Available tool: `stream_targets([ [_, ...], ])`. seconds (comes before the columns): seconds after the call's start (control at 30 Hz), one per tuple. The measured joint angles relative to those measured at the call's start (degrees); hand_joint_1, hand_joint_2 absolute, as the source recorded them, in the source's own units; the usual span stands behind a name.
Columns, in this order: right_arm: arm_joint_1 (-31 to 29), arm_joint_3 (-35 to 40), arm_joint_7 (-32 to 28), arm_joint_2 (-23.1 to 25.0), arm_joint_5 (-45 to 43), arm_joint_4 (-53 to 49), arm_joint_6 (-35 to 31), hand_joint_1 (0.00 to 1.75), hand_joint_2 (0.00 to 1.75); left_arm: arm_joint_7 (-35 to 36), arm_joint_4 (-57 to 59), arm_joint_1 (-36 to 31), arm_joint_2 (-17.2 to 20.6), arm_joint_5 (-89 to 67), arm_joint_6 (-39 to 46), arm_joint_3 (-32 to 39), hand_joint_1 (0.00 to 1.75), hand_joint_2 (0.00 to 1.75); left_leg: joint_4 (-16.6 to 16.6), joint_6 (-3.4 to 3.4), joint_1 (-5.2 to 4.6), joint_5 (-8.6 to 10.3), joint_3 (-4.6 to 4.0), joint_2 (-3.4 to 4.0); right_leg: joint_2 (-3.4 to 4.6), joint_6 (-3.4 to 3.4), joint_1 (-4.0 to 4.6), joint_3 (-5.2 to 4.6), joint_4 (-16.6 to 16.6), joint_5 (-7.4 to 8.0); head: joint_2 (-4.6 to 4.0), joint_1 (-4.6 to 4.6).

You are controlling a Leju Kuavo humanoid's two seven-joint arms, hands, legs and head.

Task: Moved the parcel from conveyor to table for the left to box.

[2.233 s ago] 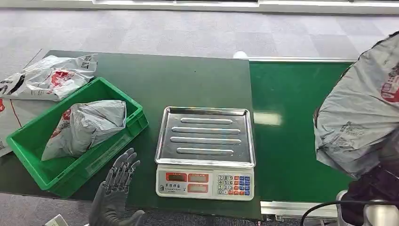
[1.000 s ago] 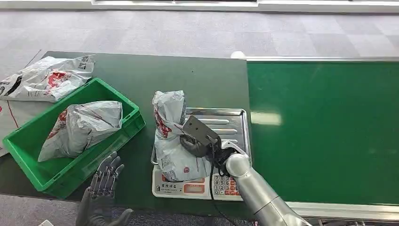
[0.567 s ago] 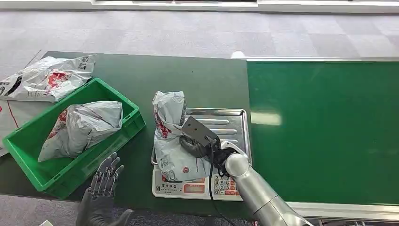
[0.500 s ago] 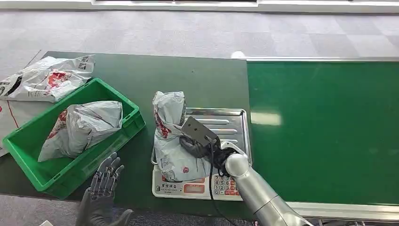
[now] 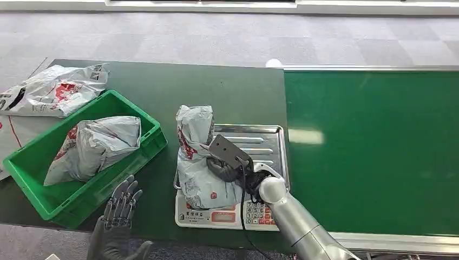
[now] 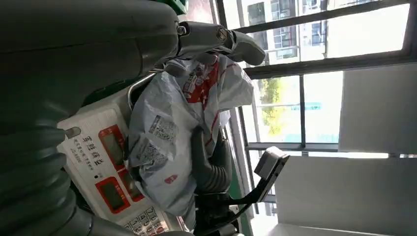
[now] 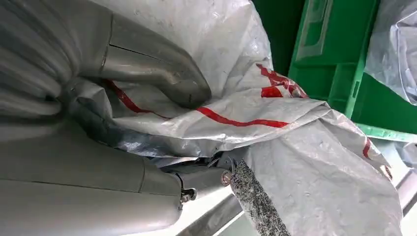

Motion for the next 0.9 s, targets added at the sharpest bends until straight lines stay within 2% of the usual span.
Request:
stream_targets([
  [0.9,0.0,0.0,0.0,0.0,0.0,0.2,0.0,1.75,1.75,0.0,0.0,0.0,-0.1,0.0,0.0,0.2,0.0,1.75,0.0,0.0,0.0,0.0,0.0,0.0,0.0,0.0,0.0,0.0,0.0,0.0,0.0,0.0],
])
